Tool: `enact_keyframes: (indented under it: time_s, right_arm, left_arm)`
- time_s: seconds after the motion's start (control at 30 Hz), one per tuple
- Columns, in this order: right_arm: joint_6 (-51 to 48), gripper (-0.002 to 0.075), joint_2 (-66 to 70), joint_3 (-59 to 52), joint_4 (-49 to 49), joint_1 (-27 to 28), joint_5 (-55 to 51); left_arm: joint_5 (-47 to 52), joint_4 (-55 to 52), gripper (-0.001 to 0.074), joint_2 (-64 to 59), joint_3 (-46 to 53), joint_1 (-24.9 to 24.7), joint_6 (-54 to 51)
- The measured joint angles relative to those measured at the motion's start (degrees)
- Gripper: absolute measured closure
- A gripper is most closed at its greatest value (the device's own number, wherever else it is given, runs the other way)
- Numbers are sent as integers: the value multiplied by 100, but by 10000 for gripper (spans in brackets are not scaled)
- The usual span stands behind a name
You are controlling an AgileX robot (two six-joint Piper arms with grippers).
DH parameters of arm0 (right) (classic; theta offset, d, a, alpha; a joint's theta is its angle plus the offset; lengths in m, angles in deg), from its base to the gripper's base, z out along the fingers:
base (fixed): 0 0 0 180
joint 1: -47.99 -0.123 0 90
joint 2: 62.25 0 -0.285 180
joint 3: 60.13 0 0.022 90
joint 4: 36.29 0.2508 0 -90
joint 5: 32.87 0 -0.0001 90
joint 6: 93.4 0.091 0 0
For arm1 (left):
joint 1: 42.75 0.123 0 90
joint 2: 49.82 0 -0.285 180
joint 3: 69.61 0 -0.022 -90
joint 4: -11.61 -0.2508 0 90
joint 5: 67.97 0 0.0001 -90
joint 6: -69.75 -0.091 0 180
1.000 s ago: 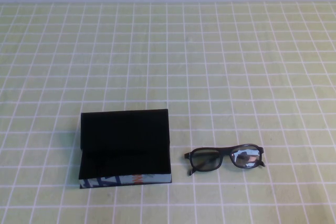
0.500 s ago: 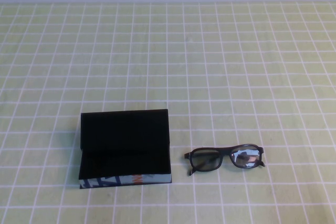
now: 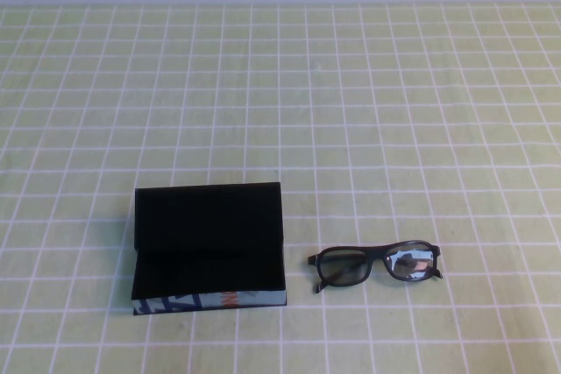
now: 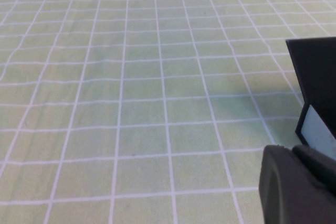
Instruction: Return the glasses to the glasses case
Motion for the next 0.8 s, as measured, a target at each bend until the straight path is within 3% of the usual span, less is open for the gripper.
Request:
enact_keyframes:
  time_s: [0.43,0.7,0.8]
  right_arm:
    - [0,743,0,-1,45,0,2827]
    - [375,743,-11,-1,45,0,5593]
    - [805,743,-34,38,45,0,5889]
  left_arm:
    - [-2260,0,738,0,0,0,198]
    - [-2750,-263,738,0,0,0,-297]
    - [-2923,-305,738,0,0,0,-368]
